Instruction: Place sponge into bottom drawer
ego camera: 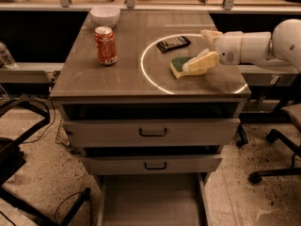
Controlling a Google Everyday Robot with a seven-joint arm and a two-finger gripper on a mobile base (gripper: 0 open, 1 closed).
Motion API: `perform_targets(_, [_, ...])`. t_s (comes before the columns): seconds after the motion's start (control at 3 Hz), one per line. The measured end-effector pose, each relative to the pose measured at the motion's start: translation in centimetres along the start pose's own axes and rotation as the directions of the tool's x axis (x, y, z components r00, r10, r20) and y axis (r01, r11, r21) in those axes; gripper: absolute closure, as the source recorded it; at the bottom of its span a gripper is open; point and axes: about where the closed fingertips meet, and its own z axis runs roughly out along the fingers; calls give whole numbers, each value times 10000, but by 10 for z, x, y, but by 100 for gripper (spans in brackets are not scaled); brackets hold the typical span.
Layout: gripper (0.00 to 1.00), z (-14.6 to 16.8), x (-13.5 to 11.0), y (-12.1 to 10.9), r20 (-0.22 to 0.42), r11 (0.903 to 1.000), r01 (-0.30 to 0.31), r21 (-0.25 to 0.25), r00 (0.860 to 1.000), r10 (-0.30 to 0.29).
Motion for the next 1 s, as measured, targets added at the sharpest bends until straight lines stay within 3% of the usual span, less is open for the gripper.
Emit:
perform_targets(0.33, [0, 21, 29, 1, -306, 9996, -87, -270, 9995, 79])
perform_targets(0.67, [0, 21, 54, 3, -718, 9995, -156, -271, 9973, 136])
perform_targets(1.0, [18, 17, 73, 9, -890, 9998, -168, -141, 9959, 155])
